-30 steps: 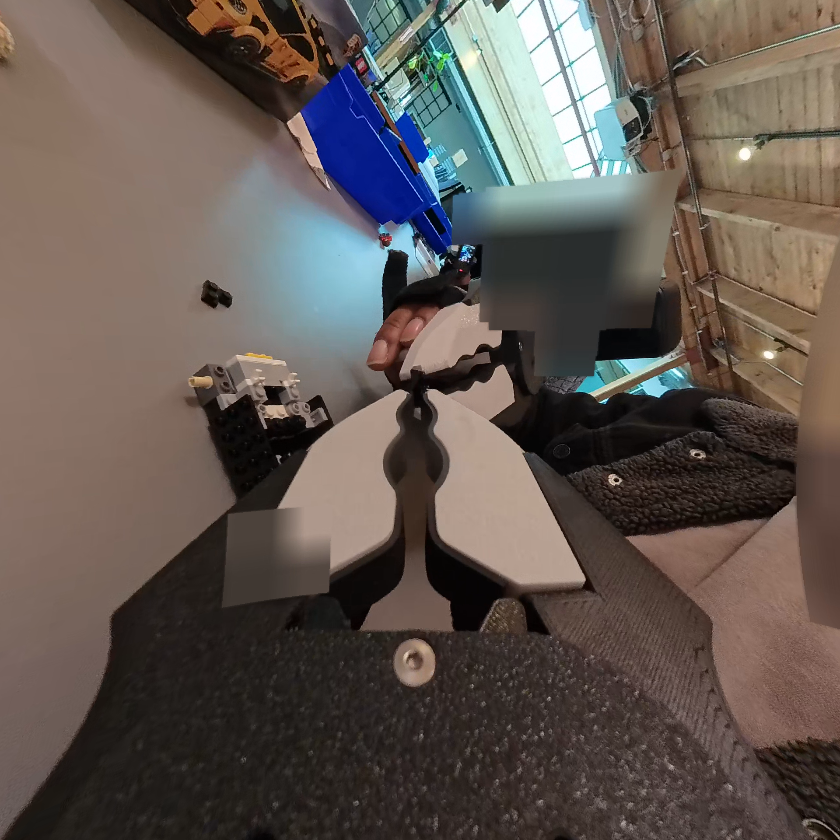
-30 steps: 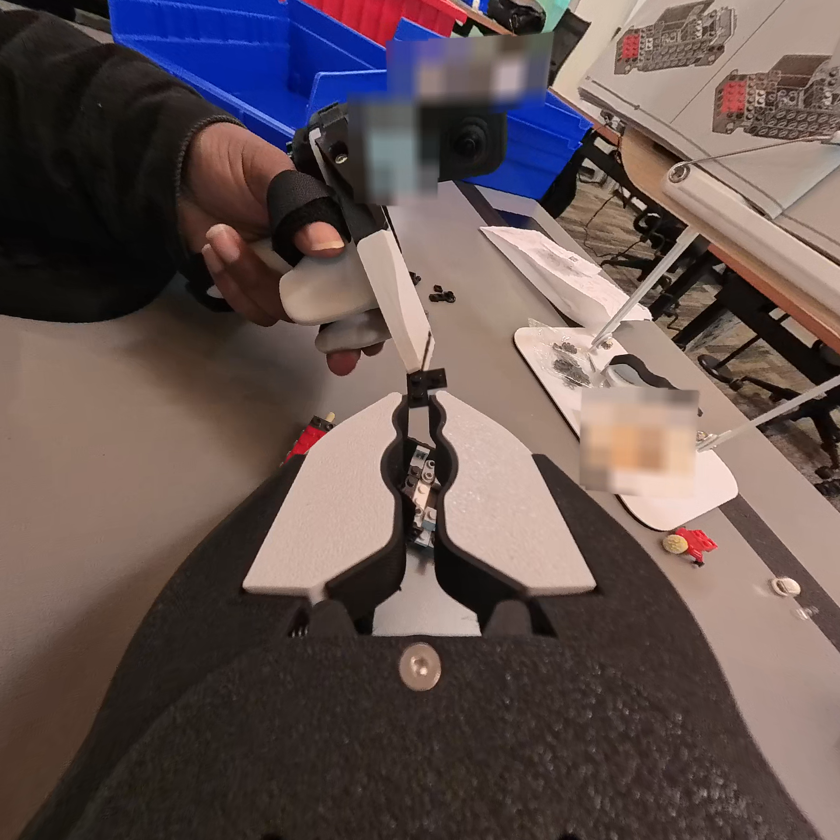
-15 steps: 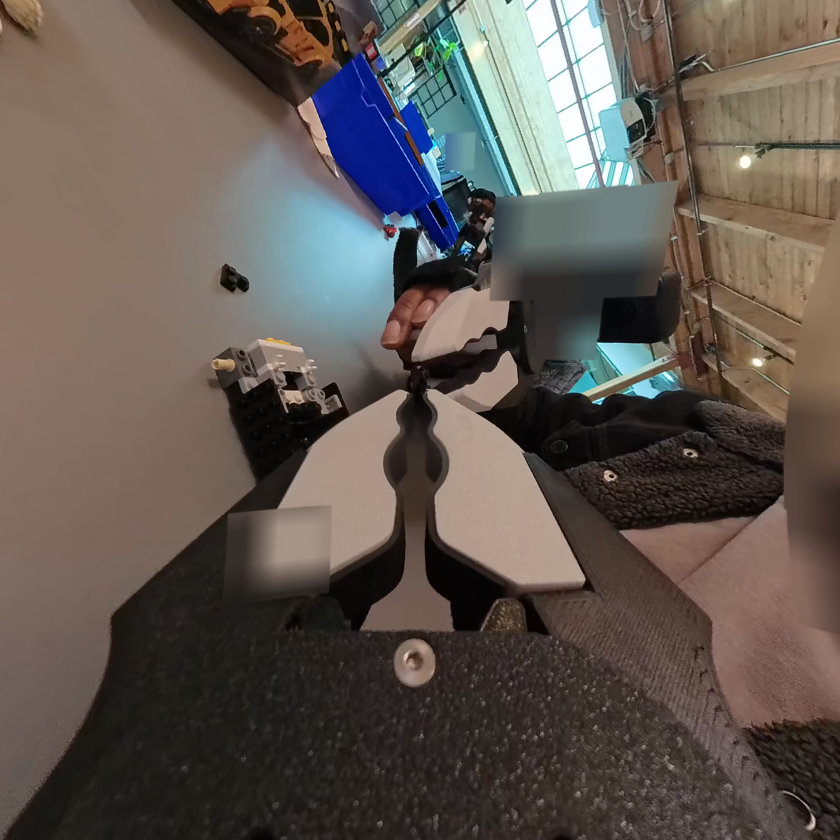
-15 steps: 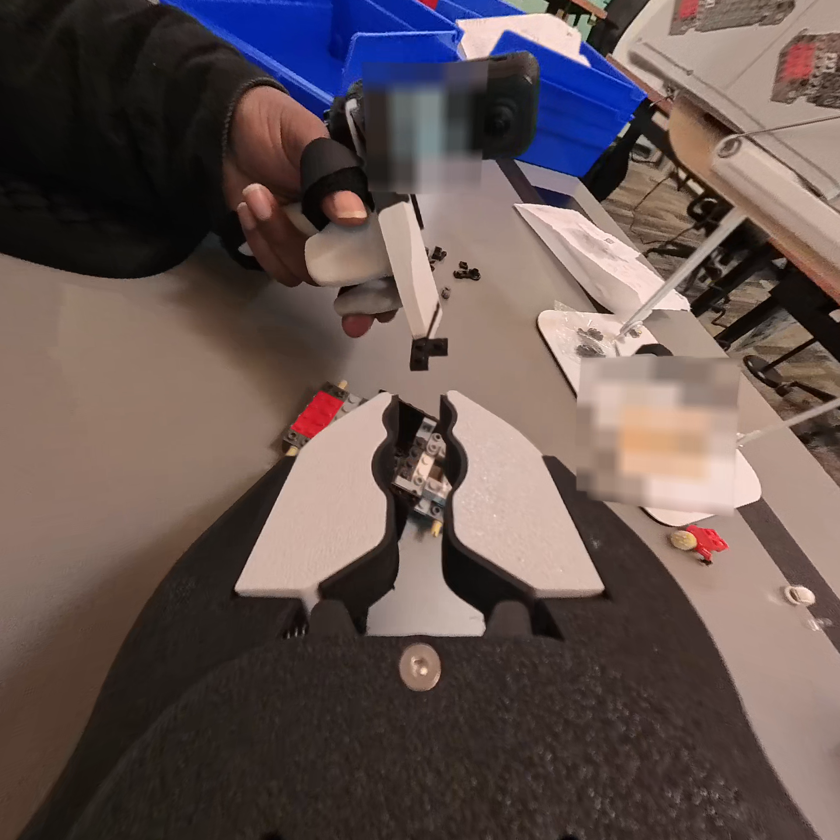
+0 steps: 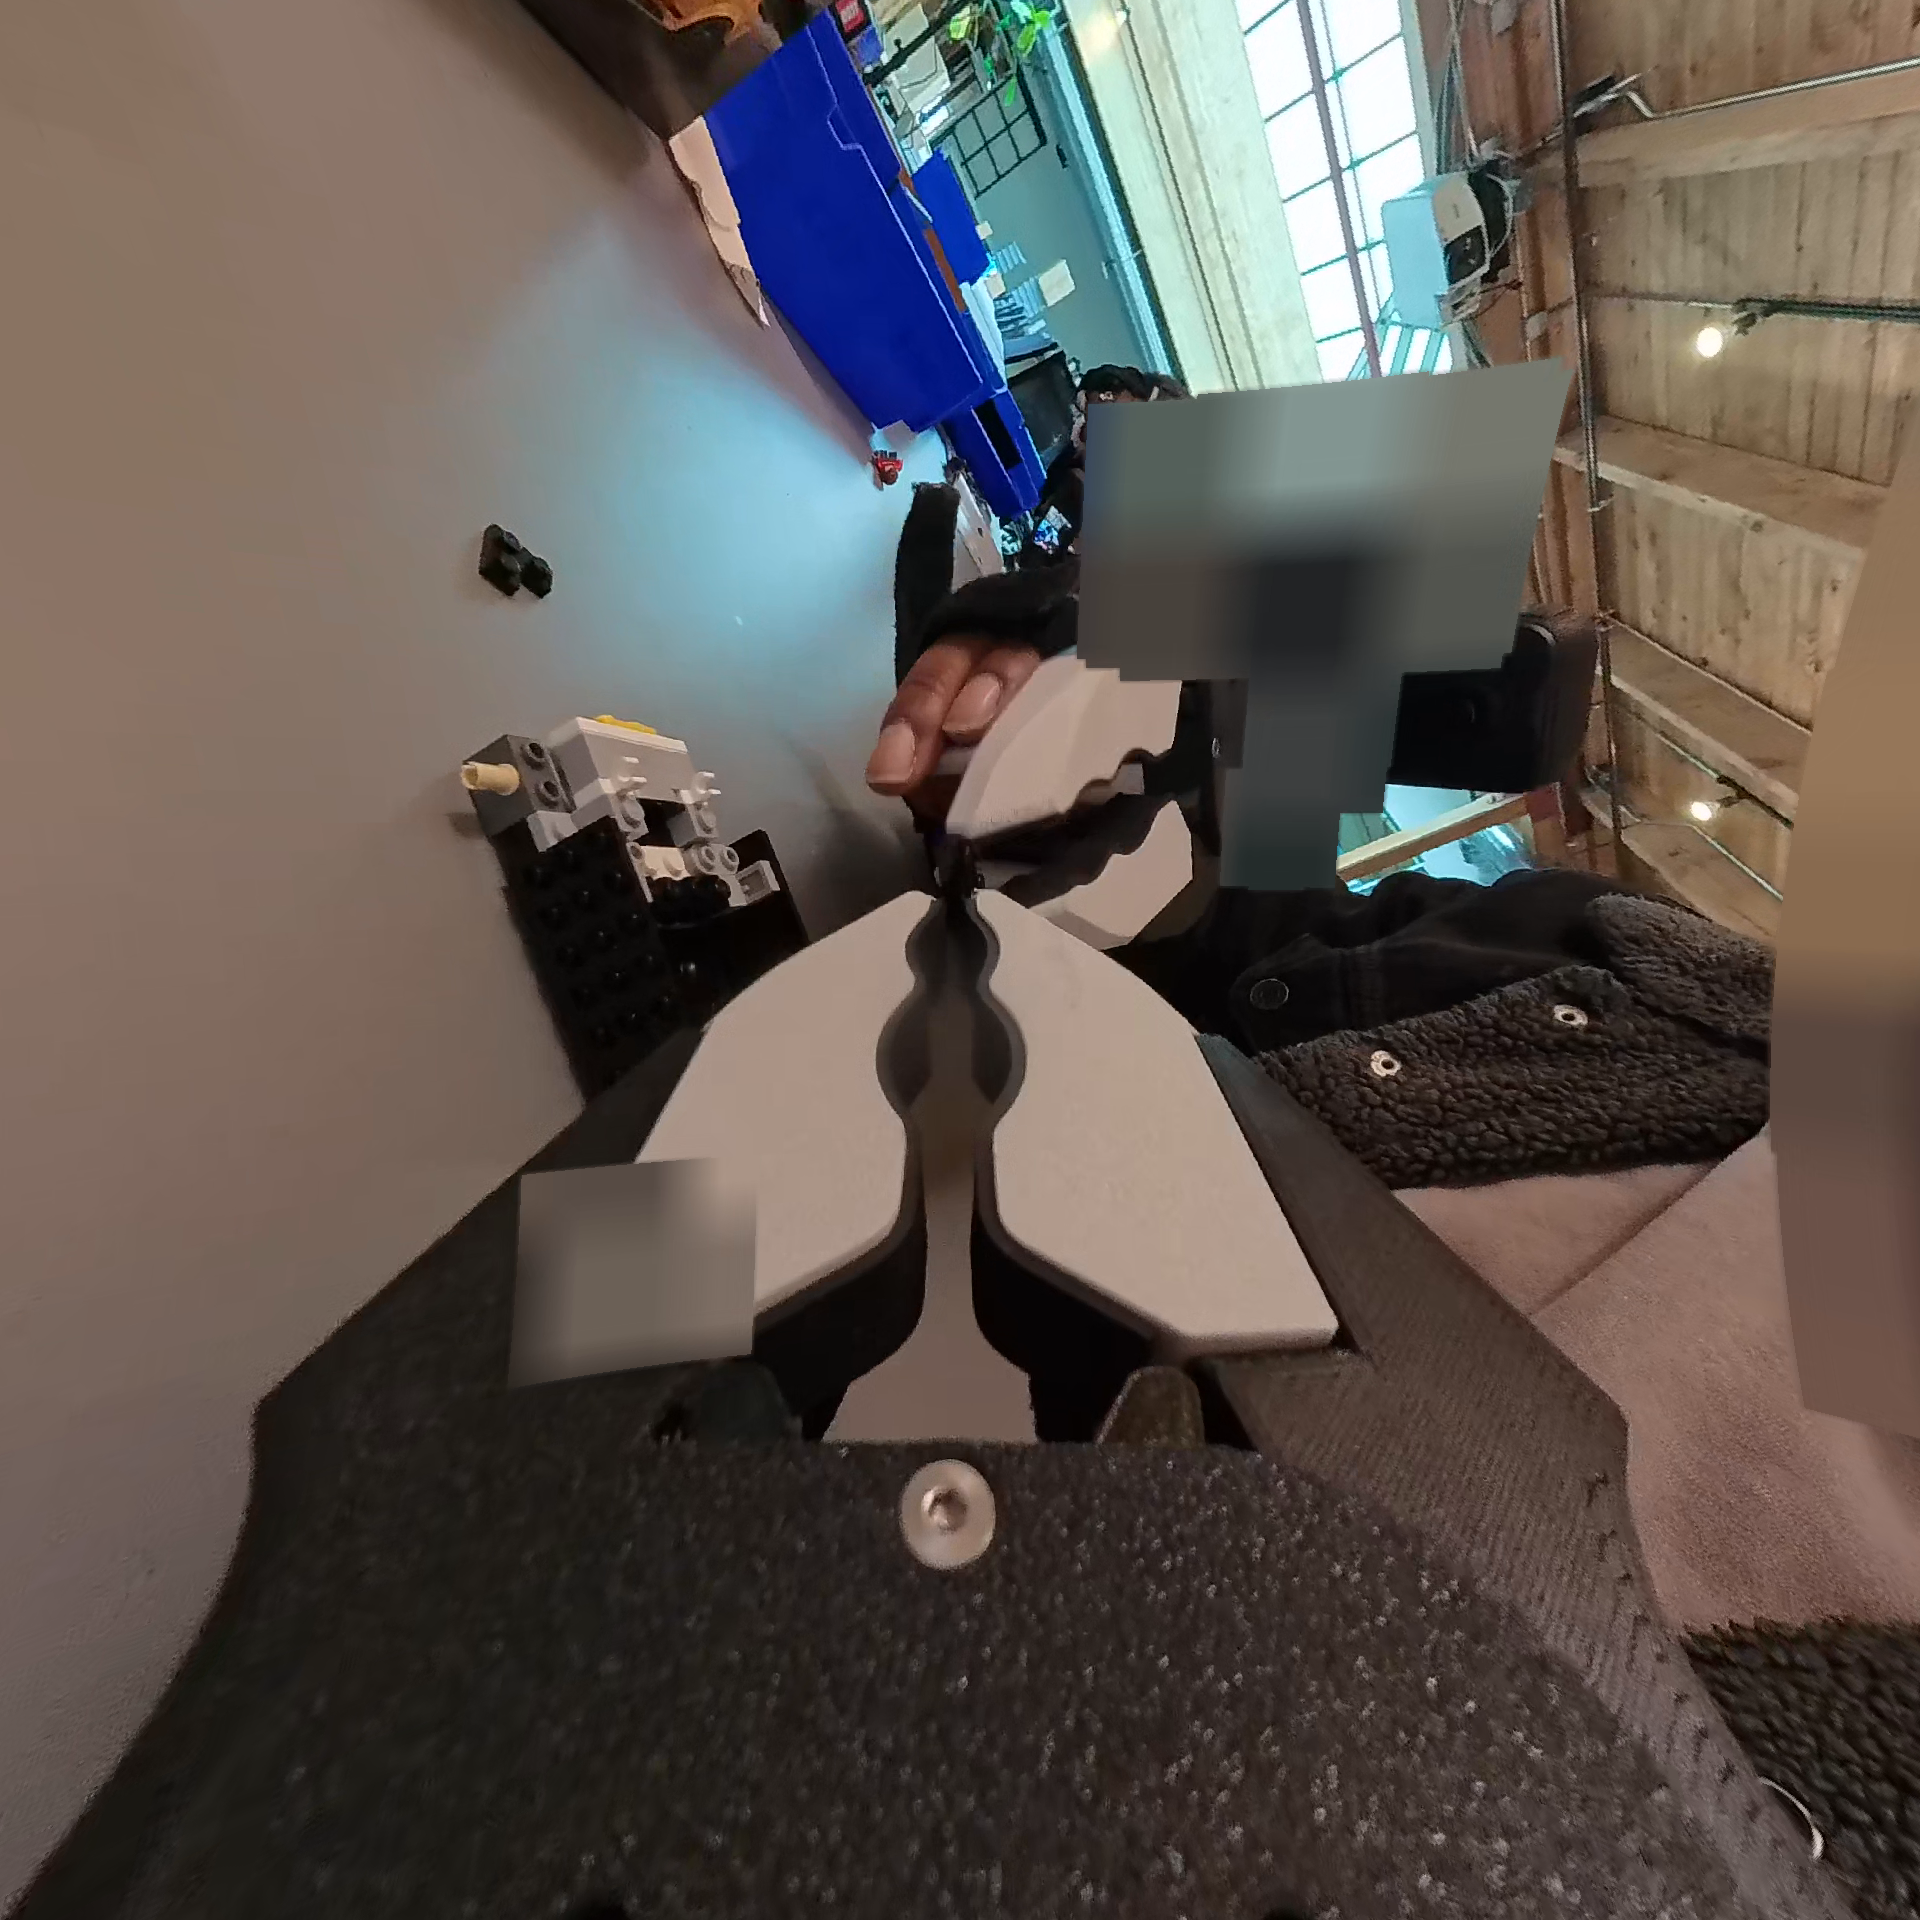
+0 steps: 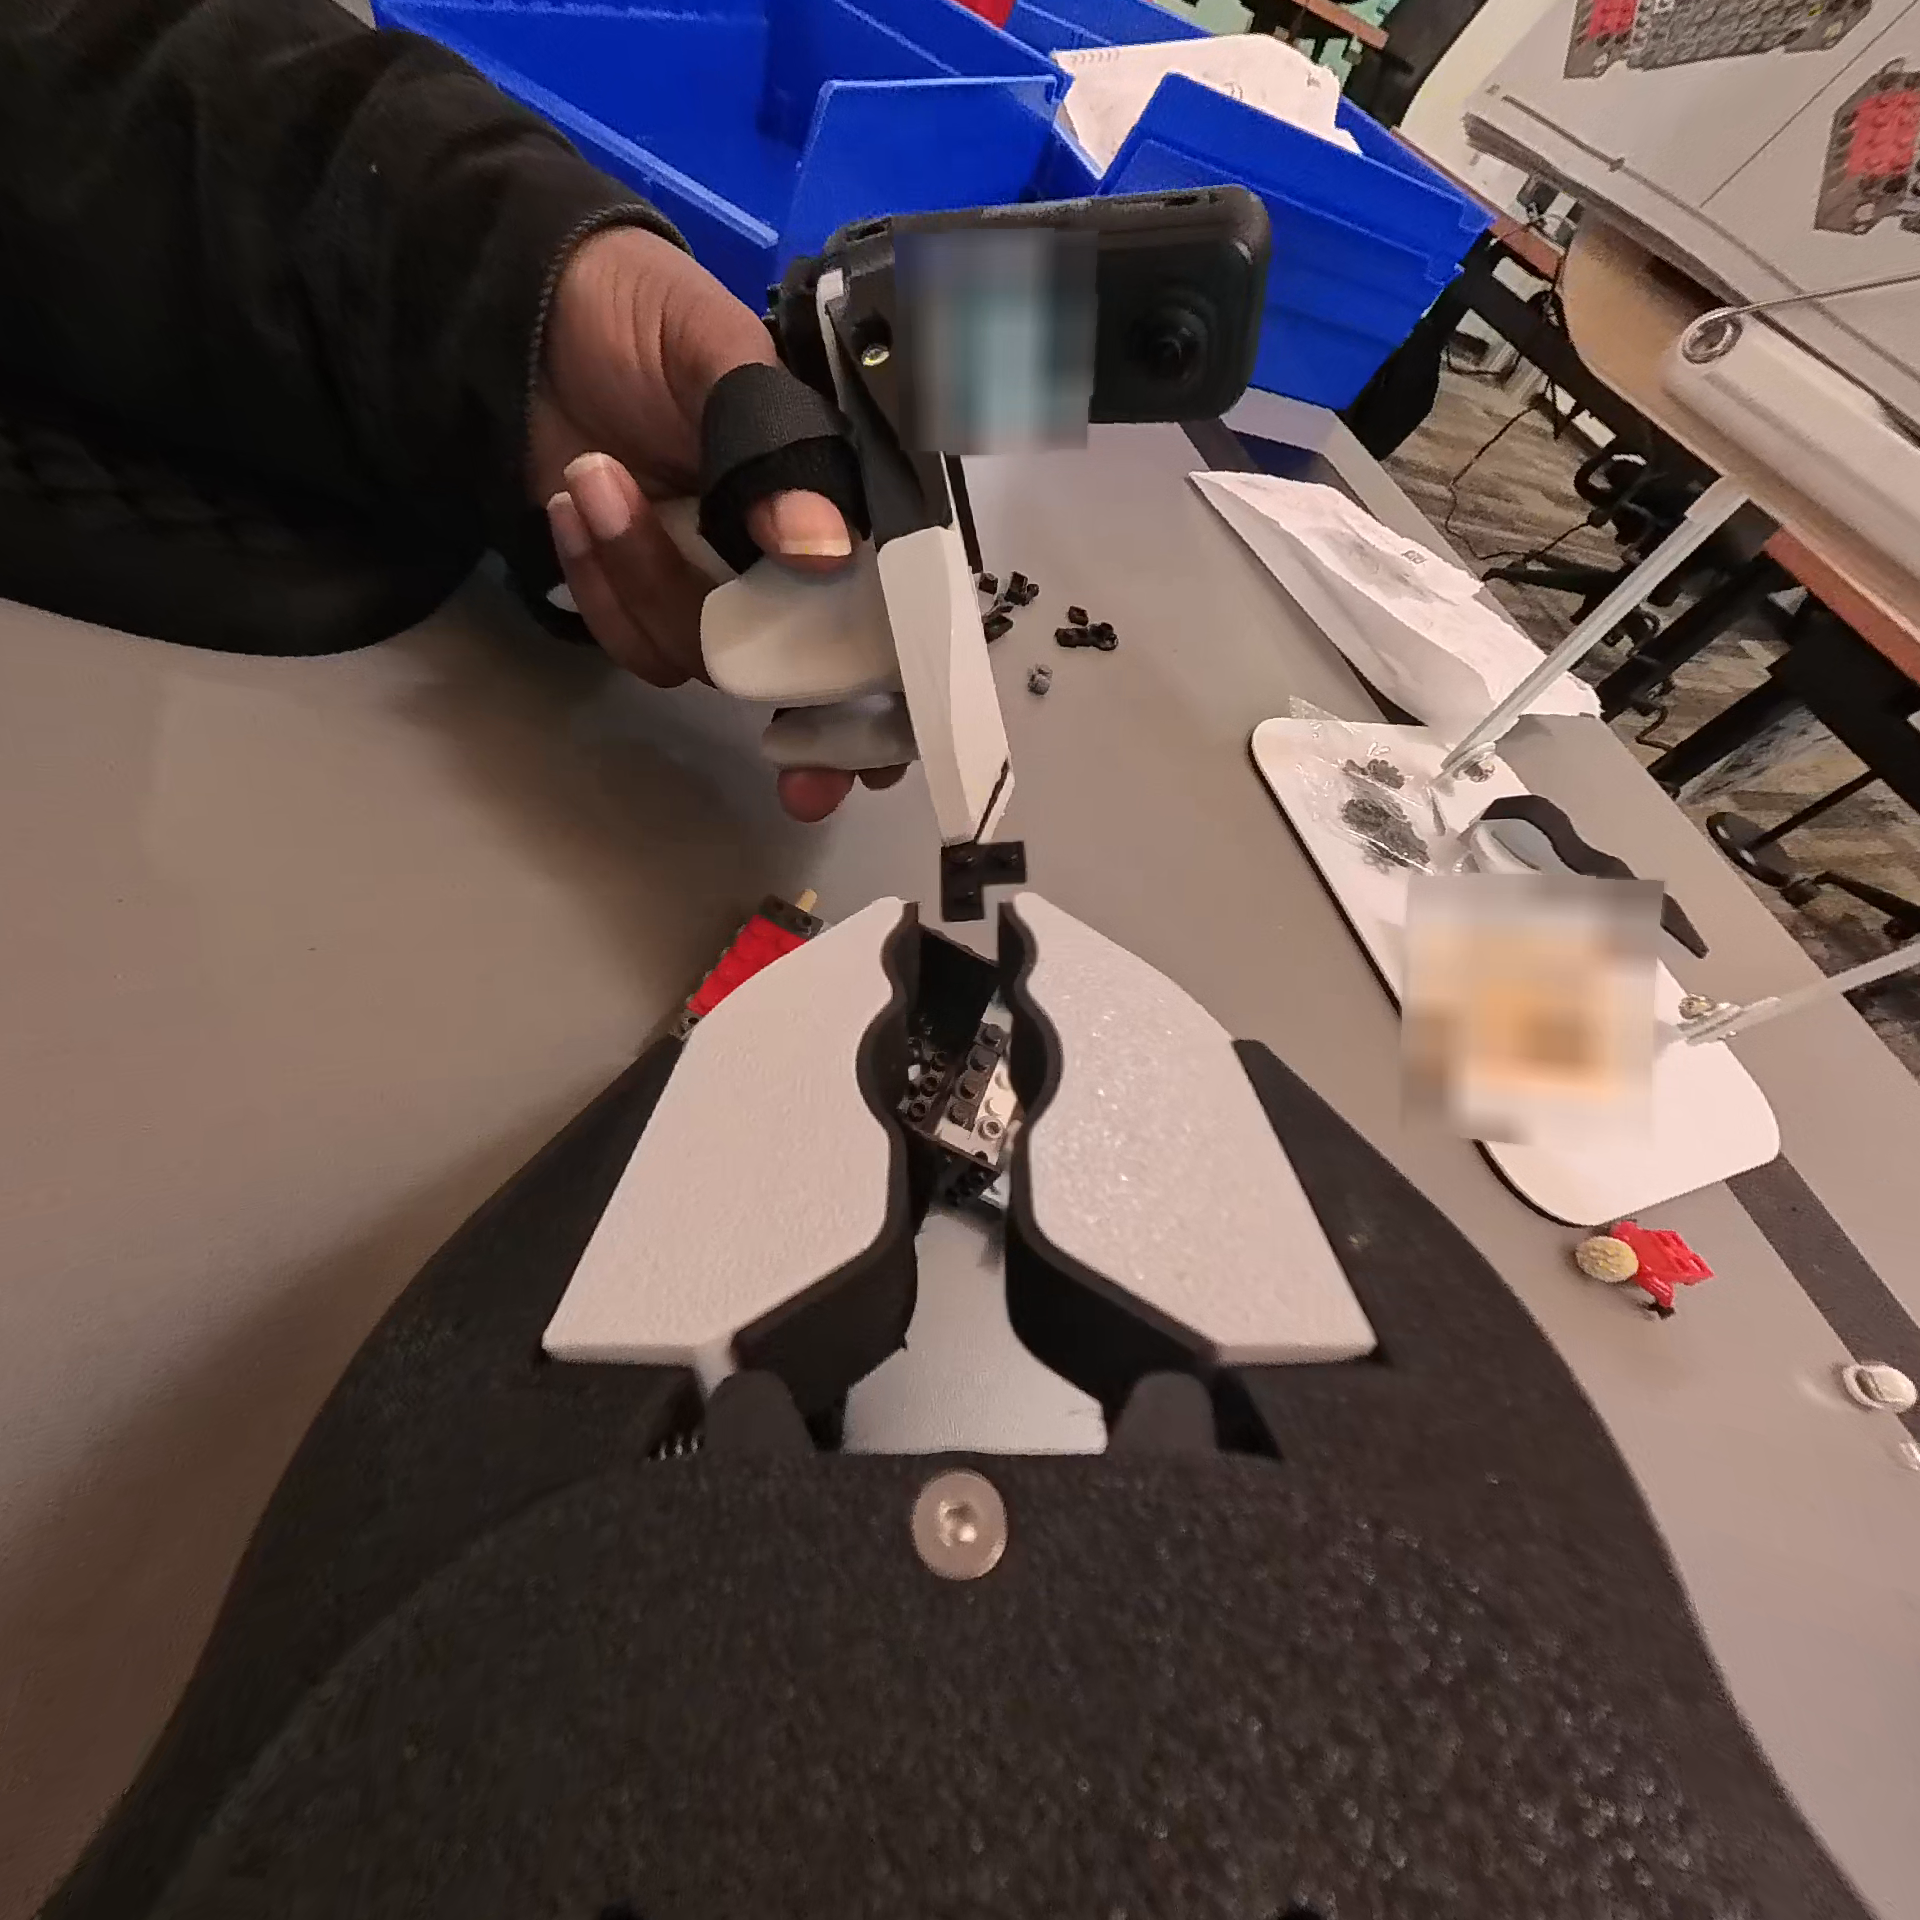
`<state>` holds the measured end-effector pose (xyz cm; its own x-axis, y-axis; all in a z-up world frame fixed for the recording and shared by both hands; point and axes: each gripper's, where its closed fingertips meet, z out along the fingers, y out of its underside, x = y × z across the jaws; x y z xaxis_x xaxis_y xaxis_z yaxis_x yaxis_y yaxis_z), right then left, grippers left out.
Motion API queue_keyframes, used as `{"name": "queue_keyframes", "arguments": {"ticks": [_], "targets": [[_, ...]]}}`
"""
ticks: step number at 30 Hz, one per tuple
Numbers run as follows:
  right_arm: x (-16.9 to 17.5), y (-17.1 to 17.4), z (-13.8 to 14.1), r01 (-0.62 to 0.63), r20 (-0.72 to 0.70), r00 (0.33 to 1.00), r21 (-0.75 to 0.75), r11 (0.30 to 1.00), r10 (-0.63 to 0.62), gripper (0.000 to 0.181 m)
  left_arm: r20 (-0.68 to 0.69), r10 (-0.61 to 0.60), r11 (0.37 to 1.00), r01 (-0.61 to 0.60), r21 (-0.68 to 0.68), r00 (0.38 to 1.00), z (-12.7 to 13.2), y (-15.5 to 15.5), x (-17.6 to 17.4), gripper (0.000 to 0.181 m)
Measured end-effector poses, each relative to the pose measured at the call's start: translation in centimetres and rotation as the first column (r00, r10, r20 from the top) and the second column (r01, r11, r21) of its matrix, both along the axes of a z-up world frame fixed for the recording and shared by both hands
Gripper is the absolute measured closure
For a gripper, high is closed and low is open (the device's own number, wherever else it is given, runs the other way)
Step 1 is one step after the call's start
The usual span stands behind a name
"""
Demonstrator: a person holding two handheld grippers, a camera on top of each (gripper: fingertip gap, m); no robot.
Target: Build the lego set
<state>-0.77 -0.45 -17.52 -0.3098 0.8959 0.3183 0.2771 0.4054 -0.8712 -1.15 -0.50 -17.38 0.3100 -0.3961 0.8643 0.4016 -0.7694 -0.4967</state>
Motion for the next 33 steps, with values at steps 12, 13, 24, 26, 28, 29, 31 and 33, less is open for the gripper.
{"name": "queue_keyframes", "arguments": {"ticks": [12, 13, 24, 26, 28, 29, 31, 33], "targets": [[0.0, -0.5, 0.2, -0.016, -0.015, 1.000, 0.008, 1.000, 0.016, 0.174, 0.018, -0.026, 1.000, 0.027, -0.006, 0.999, 0.0, -0.2, 0.6, 0.179], [0.0, -0.5, 0.2, -0.013, -0.013, 1.000, 0.006, 1.000, 0.013, 0.174, 0.019, -0.025, 1.000, 0.025, -0.005, 1.000, 0.0, -0.2, 0.5, 0.179], [-0.4, 1.9, -0.1, 0.115, 0.027, 0.993, -0.108, 0.988, -0.113, 0.174, -0.086, 0.112, 0.989, -0.102, 0.109, 0.990, 0.6, 1.0, -1.4, 0.167], [-0.3, 3.7, -0.6, 0.199, 0.062, 0.979, -0.123, 0.972, -0.193, 0.174, -0.169, 0.153, 0.983, -0.133, 0.126, 0.974, 0.0, 1.3, -2.3, 0.165], [-0.1, 5.2, -1.1, 0.269, 0.098, 0.962, -0.144, 0.952, -0.256, 0.174, -0.271, 0.183, 0.979, -0.151, 0.134, 0.945, -1.0, 1.5, -3.2, 0.164], [0.0, 5.7, -1.3, 0.291, 0.112, 0.955, -0.161, 0.943, -0.275, 0.174, -0.317, 0.190, 0.979, -0.154, 0.137, 0.929, -1.5, 1.5, -3.5, 0.163], [0.0, 6.1, -1.6, 0.315, 0.140, 0.946, -0.193, 0.929, -0.292, 0.174, -0.402, 0.182, 0.981, -0.137, 0.138, 0.897, -2.5, 1.5, -3.7, 0.161], [0.0, 6.1, -1.9, 0.320, 0.157, 0.944, -0.203, 0.926, -0.292, 0.174, -0.472, 0.149, 0.987, -0.099, 0.129, 0.869, -3.6, 1.2, -3.4, 0.158]]}}
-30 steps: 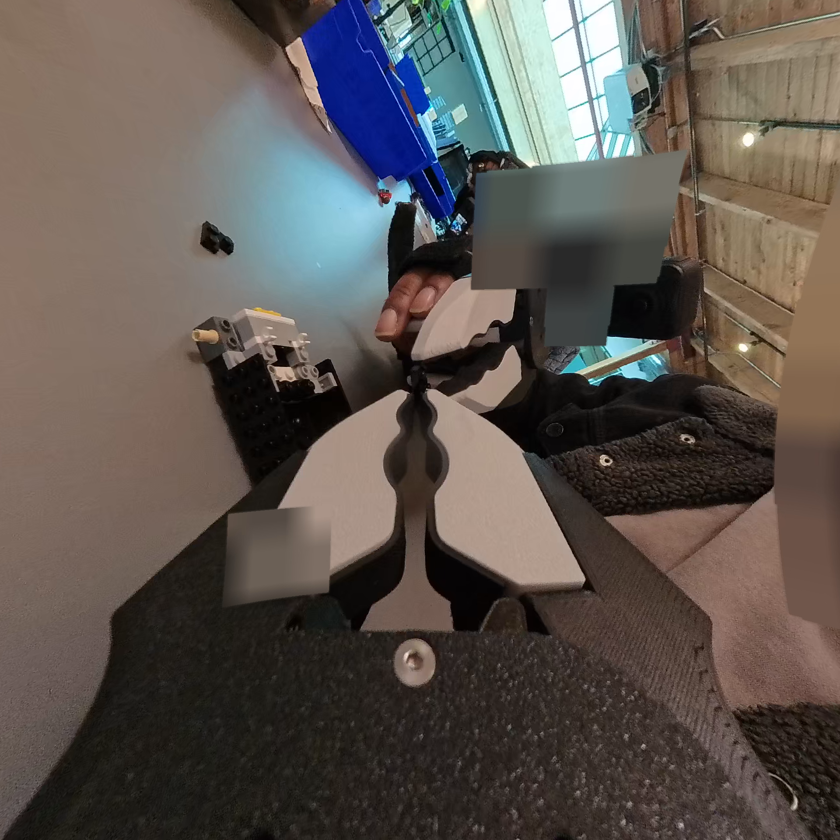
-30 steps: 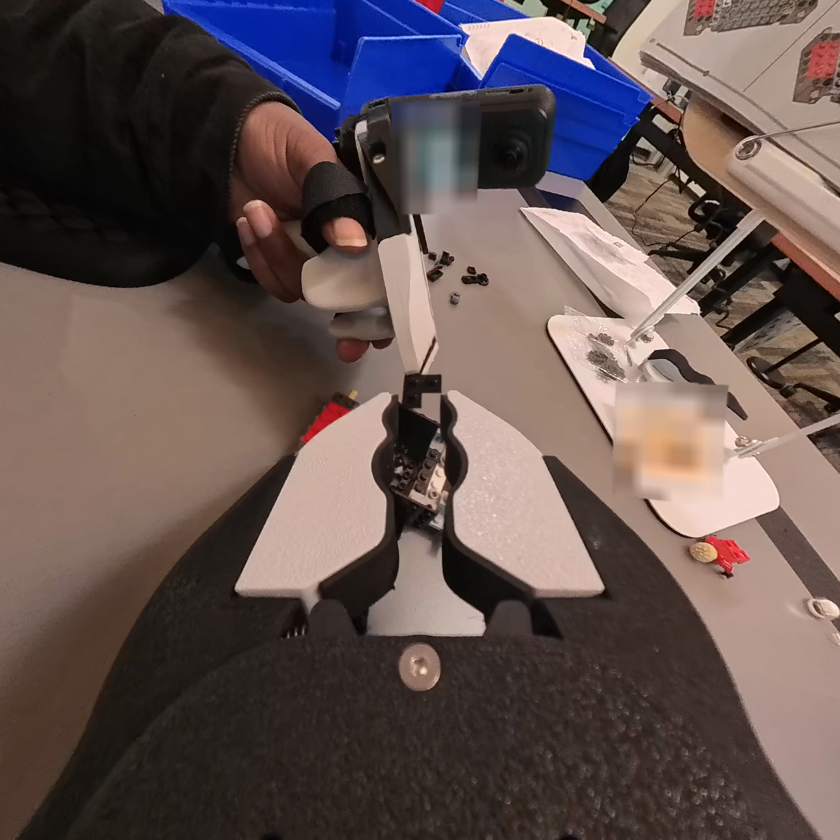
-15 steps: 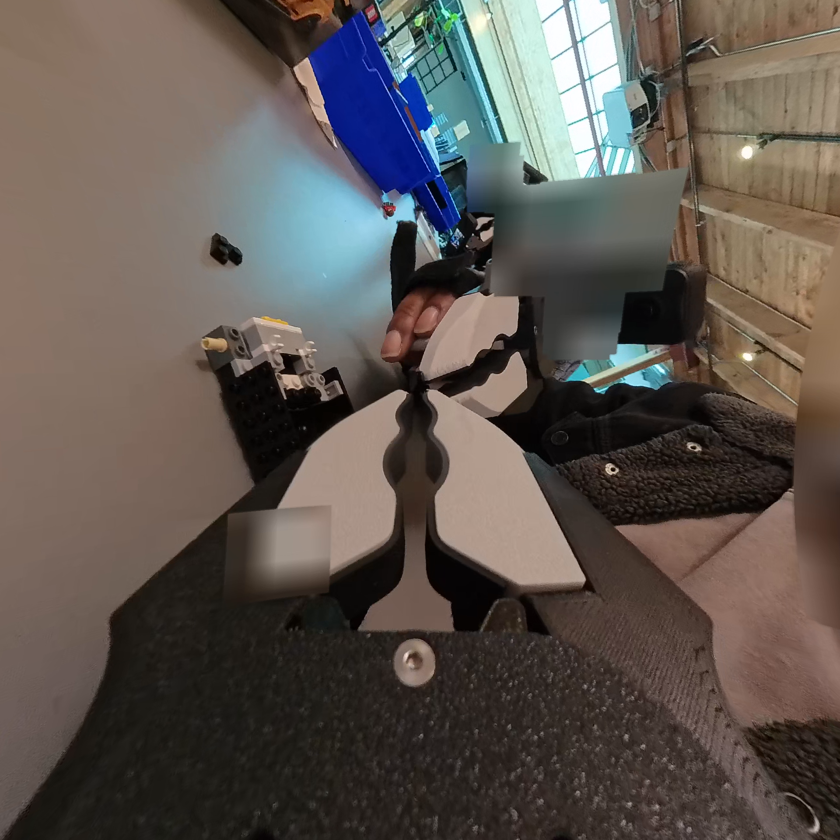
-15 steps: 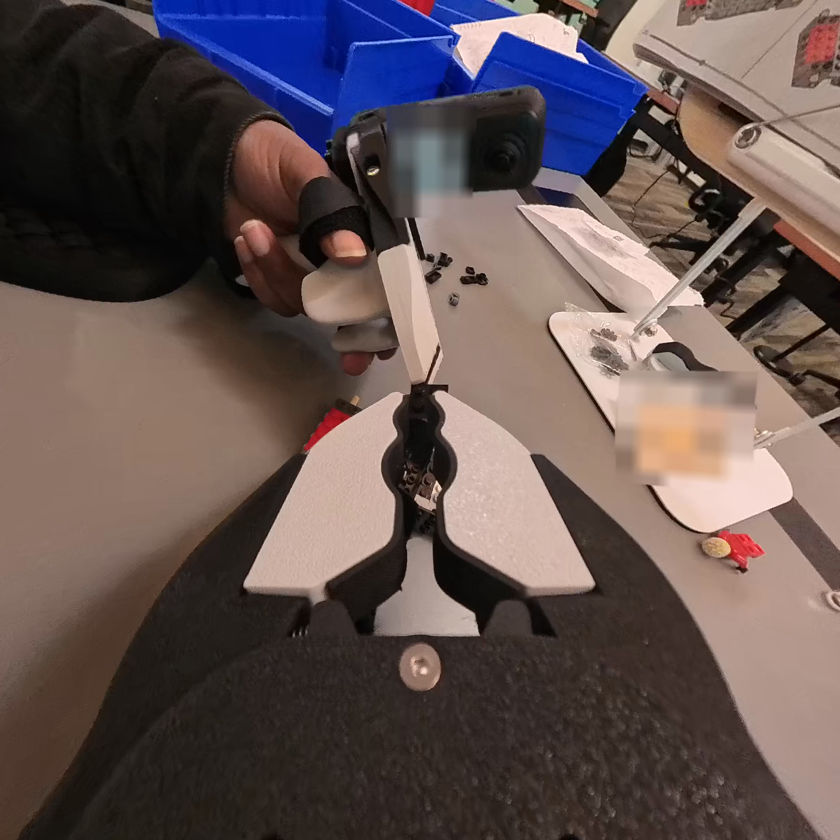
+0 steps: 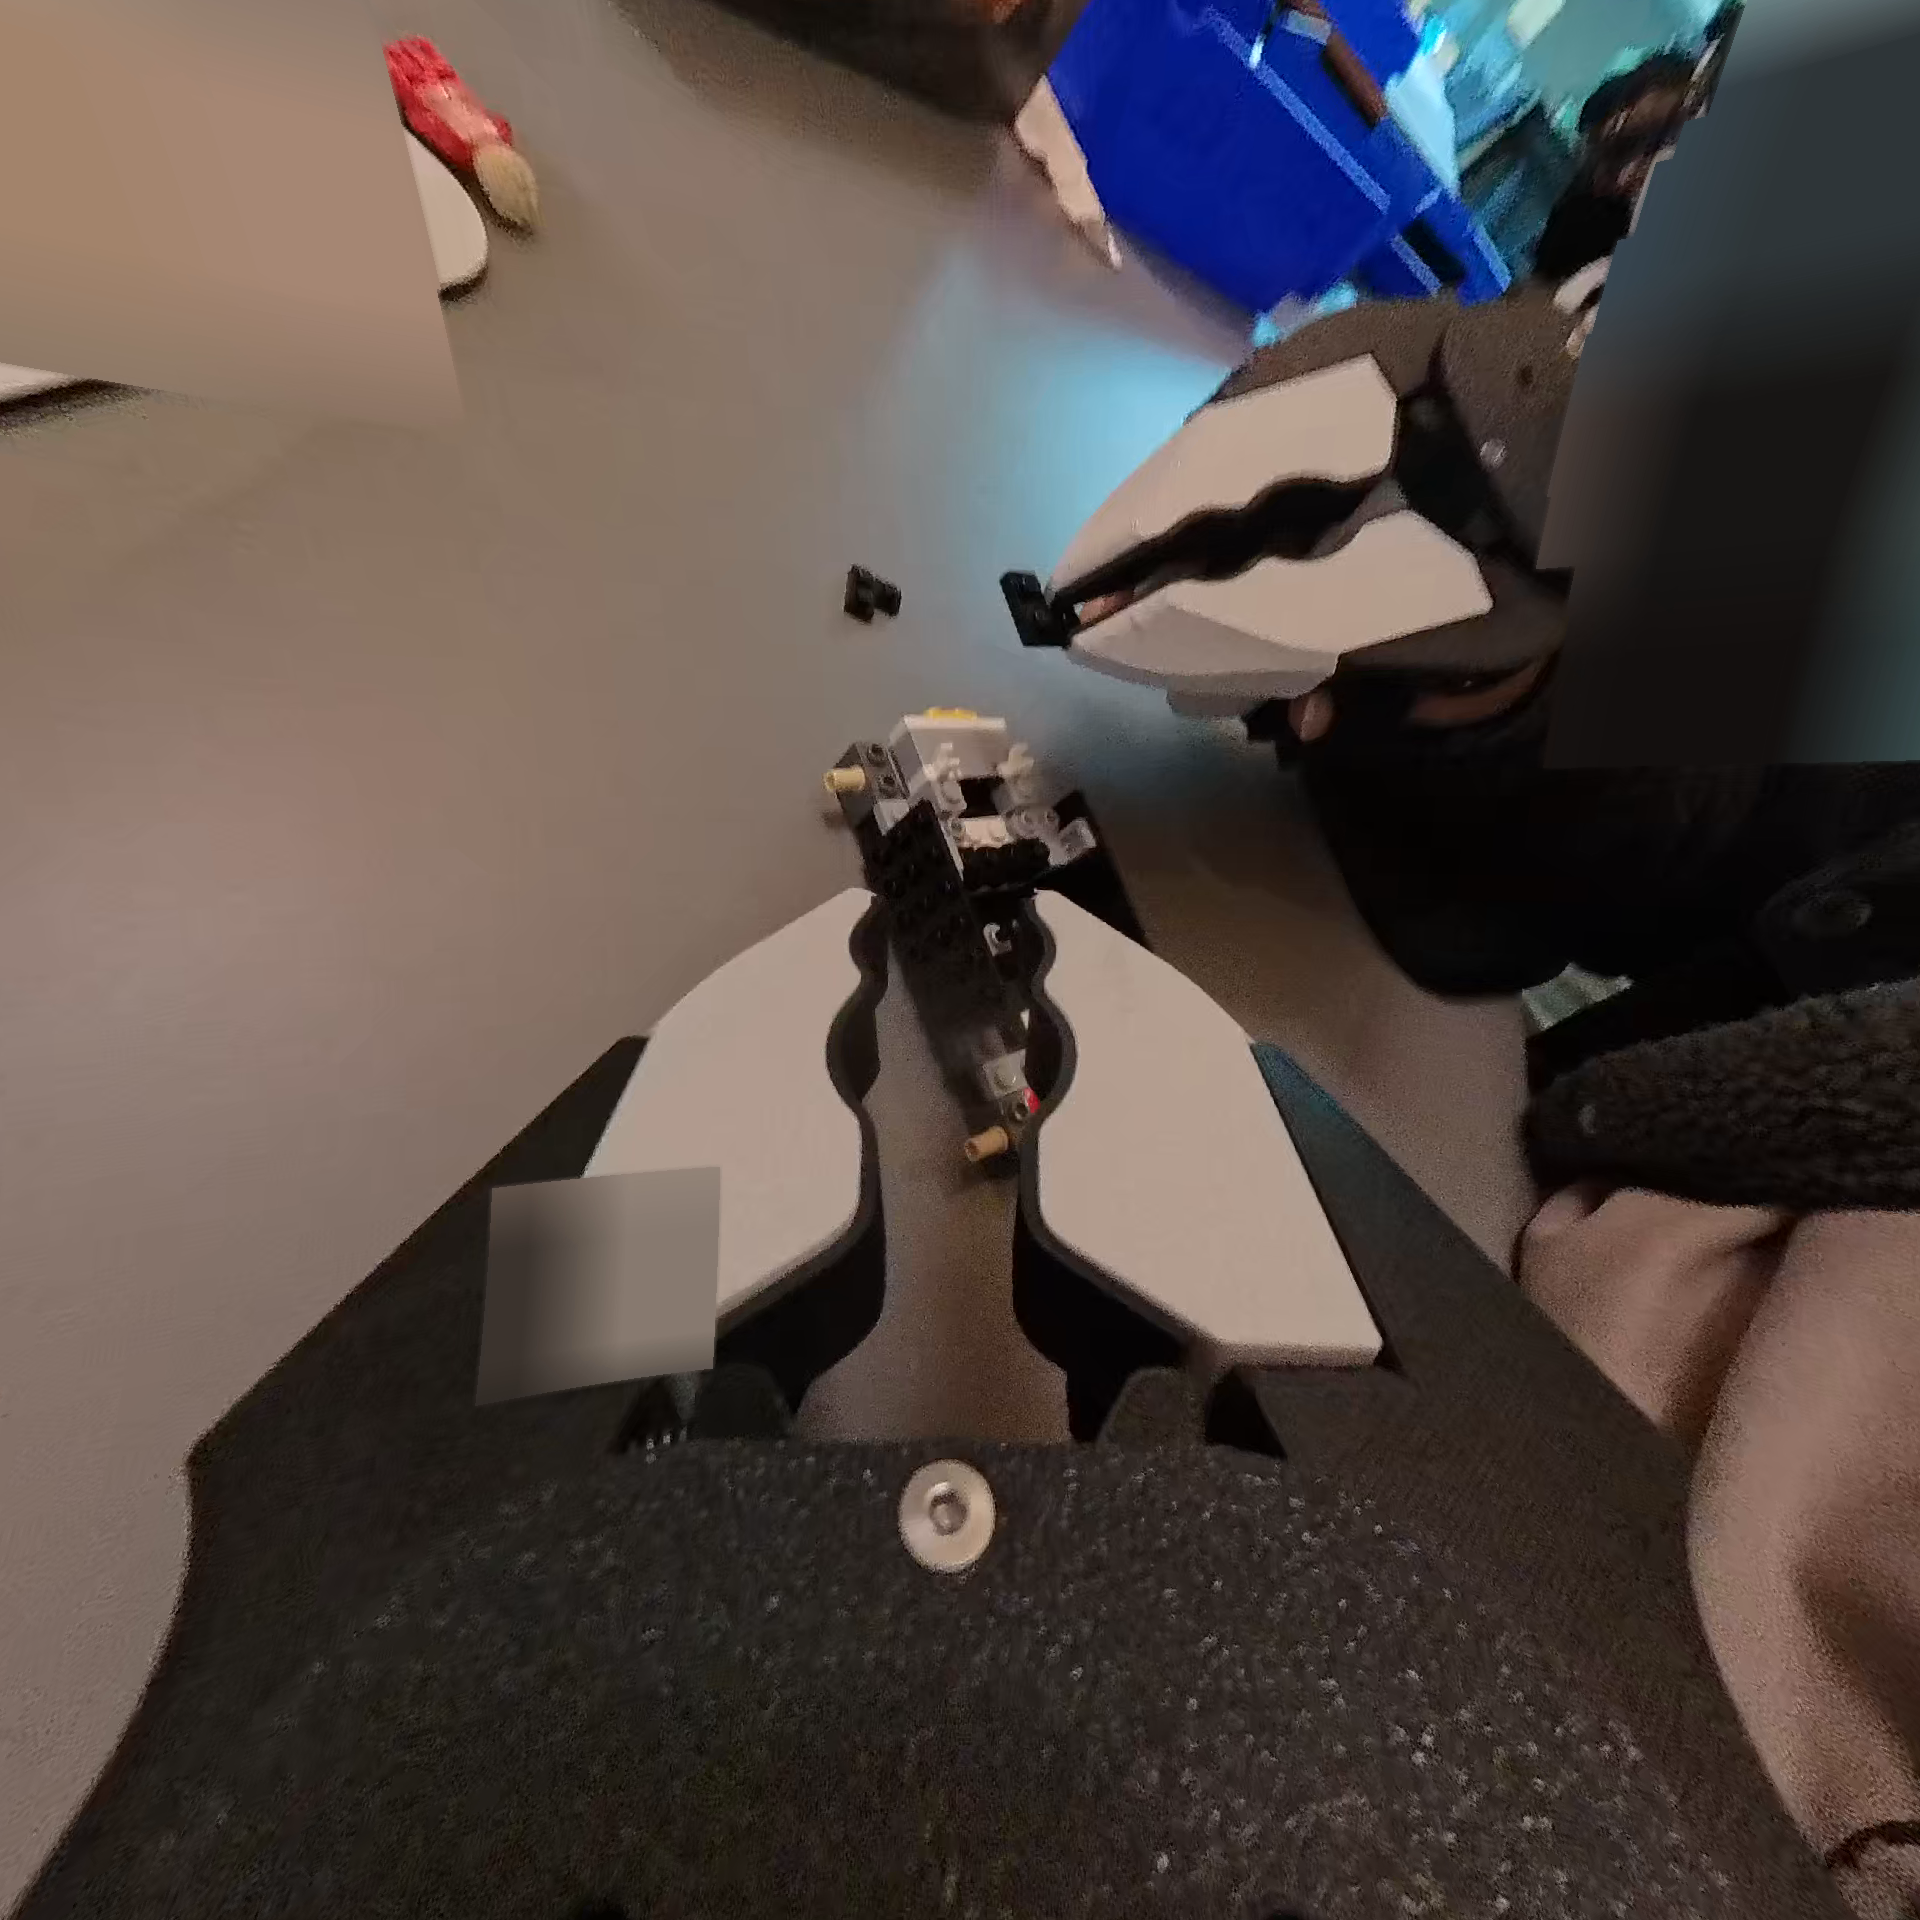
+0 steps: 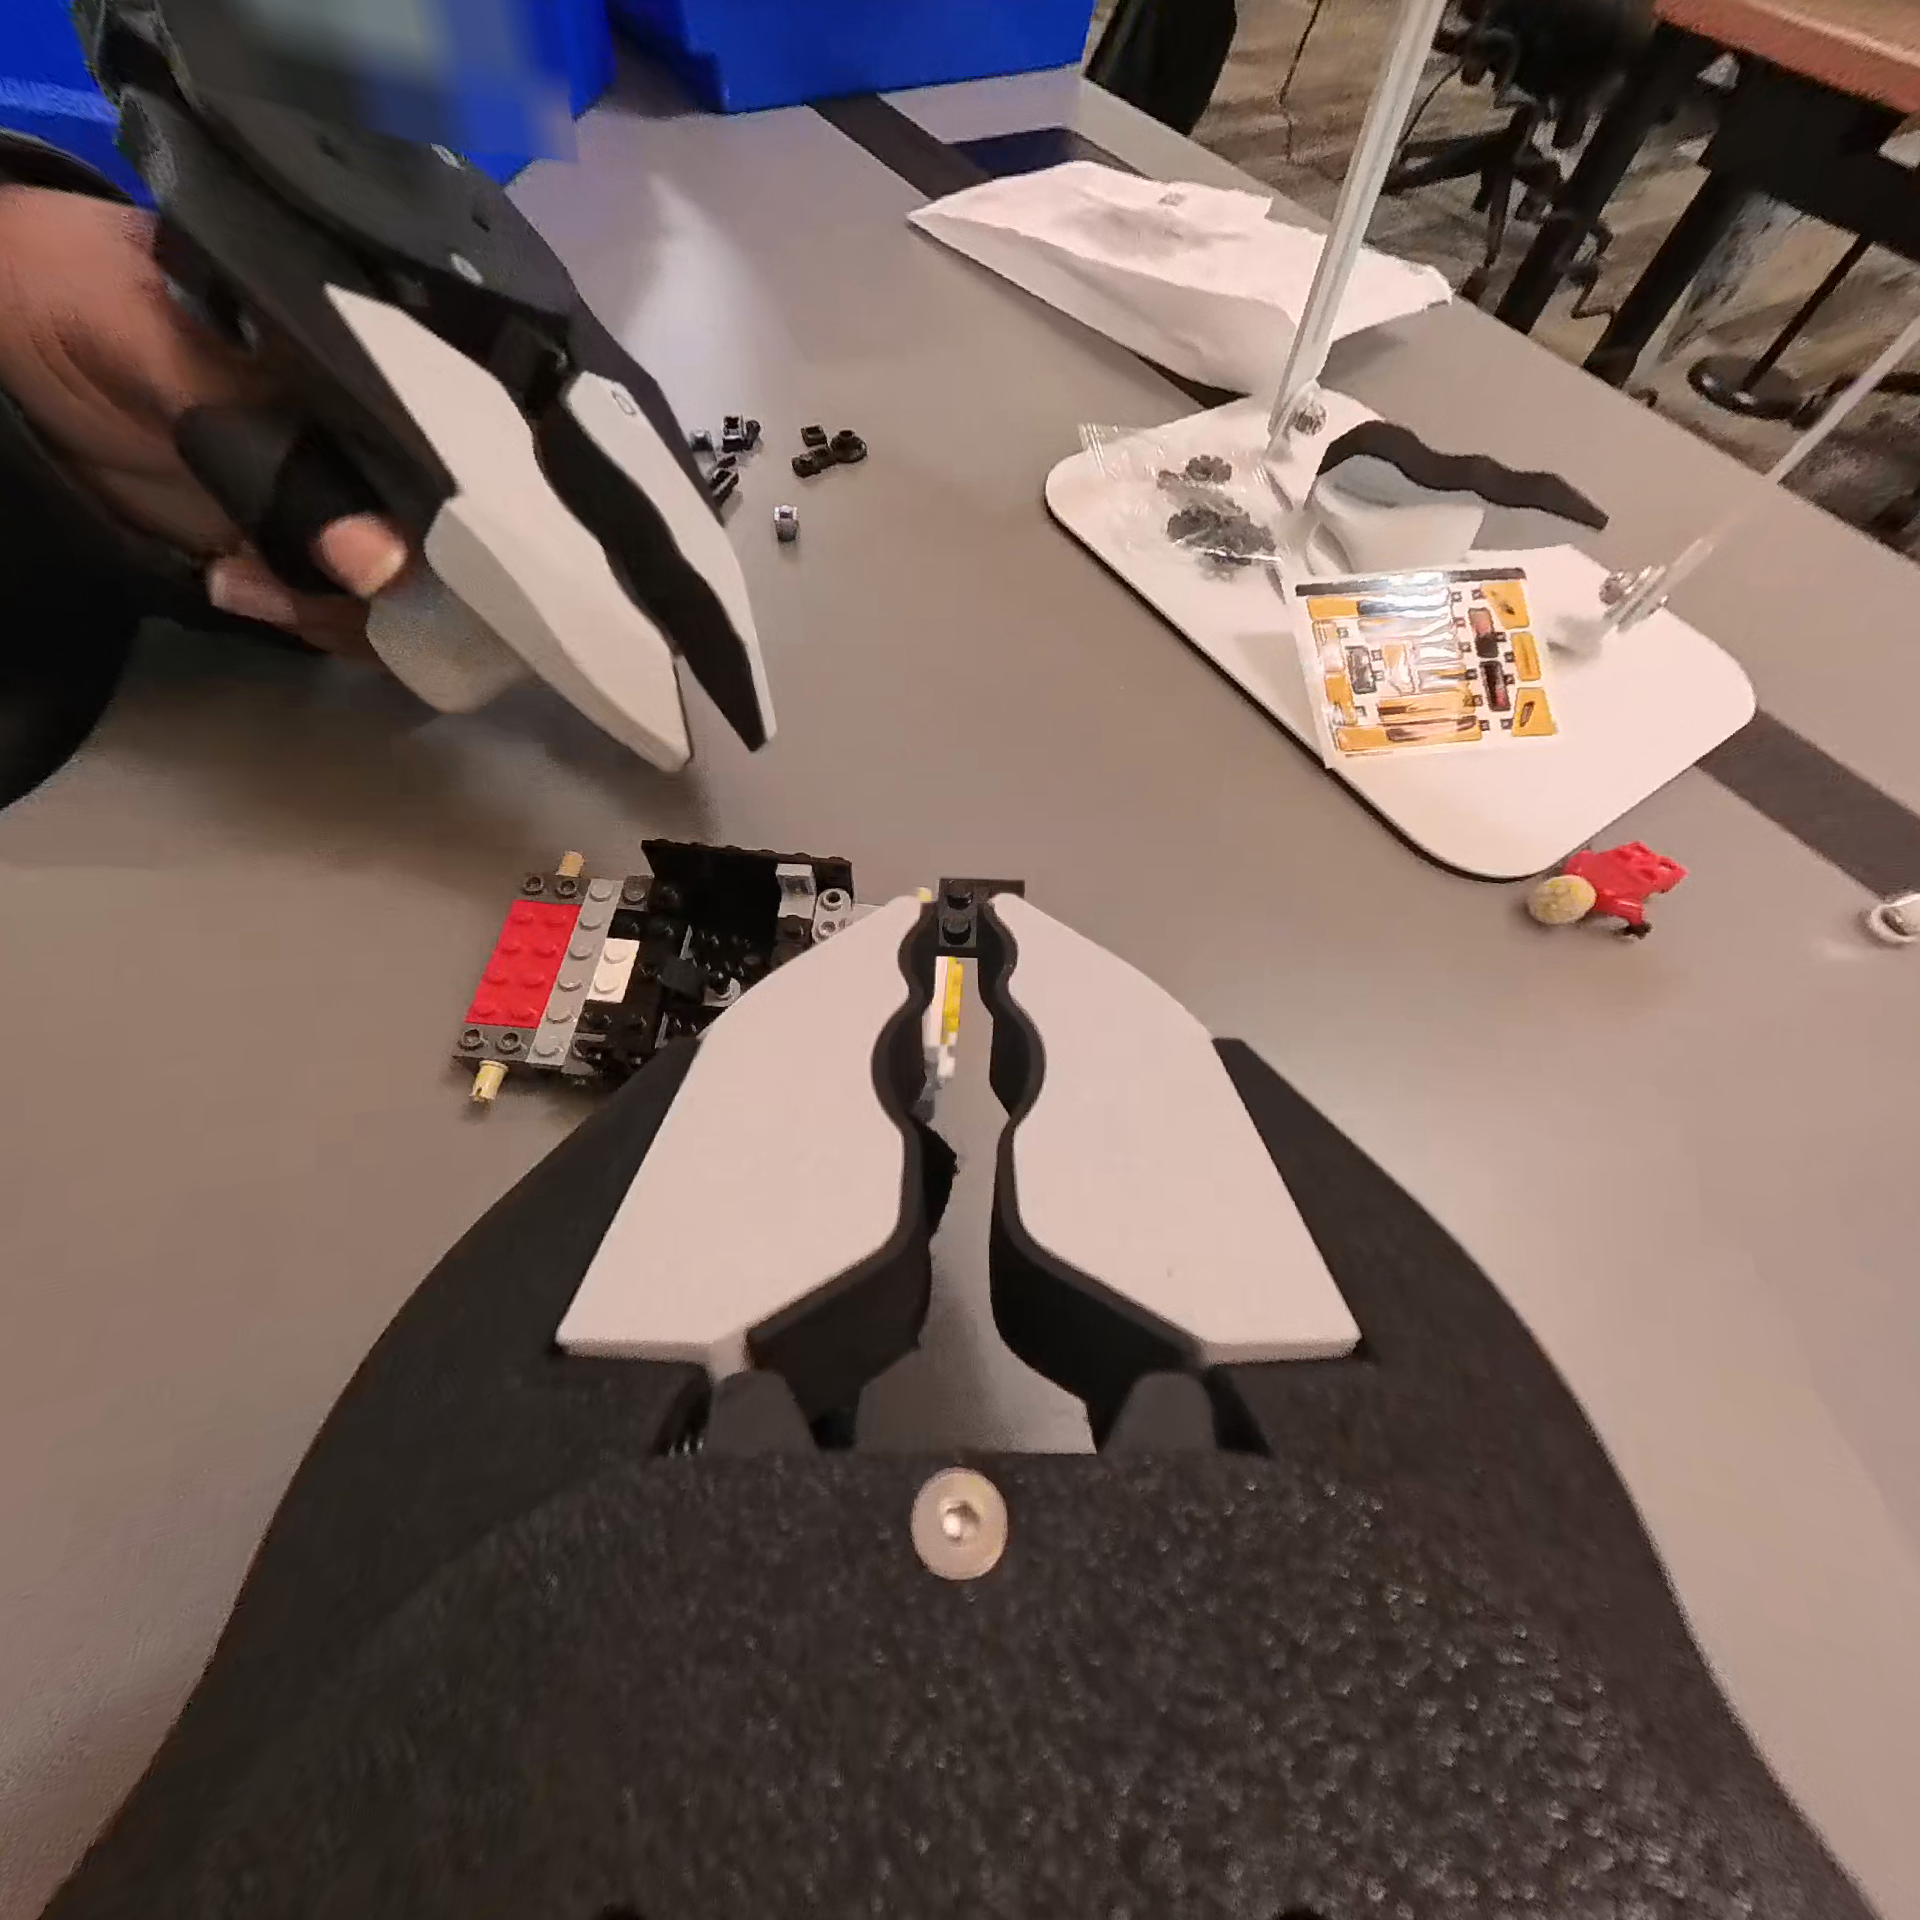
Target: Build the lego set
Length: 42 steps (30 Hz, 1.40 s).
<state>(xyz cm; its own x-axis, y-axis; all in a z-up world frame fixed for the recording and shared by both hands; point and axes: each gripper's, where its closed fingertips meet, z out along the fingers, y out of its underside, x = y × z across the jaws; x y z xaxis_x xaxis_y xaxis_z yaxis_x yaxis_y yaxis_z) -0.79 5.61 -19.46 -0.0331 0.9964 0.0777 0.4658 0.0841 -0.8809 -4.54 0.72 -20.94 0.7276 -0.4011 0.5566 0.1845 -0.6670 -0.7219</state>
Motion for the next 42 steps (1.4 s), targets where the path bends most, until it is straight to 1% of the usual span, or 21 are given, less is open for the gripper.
{"name": "queue_keyframes", "arguments": {"ticks": [3, 6, 14, 17, 23, 30, 42], "targets": [[-0.1, -0.5, -0.3, -0.013, 0.019, 1.000, -0.009, 1.000, 0.013, 0.174, -0.044, -0.045, 0.999, 0.044, -0.023, 0.998, -0.8, -0.4, 0.9, 0.156], [-0.2, -1.0, -0.7, -0.019, 0.047, 0.999, -0.034, 0.999, 0.020, 0.174, -0.056, -0.070, 0.997, 0.068, -0.037, 0.996, -1.1, -0.7, 1.5, 0.158], [-0.1, -2.4, -1.3, -0.003, 0.148, 0.989, -0.066, 0.998, 0.013, 0.174, -0.049, -0.126, 0.991, 0.124, -0.044, 0.991, -0.9, -1.6, 3.4, 0.160], [0.0, -2.7, -1.2, -0.003, 0.159, 0.987, -0.100, 0.995, 0.019, 0.175, -0.019, -0.147, 0.989, 0.147, -0.030, 0.989, -0.4, -1.8, 3.9, 0.161], [0.2, -3.1, -1.6, -0.029, 0.177, 0.983, -0.098, 0.995, 0.046, 0.175, -0.002, -0.117, 0.993, 0.117, -0.023, 0.993, -0.2, -1.5, 3.1, 0.161], [0.2, -3.0, -2.0, -0.041, 0.185, 0.981, -0.101, 0.994, 0.059, 0.174, -0.031, -0.114, 0.993, 0.113, -0.027, 0.993, -0.6, -1.5, 2.7, 0.161], [-0.1, -3.6, -2.4, -0.071, 0.181, 0.980, -0.089, 0.994, 0.086, 0.175, -0.131, -0.121, 0.993, 0.121, -0.013, 0.984, -1.4, -1.3, 3.0, 0.162]]}}
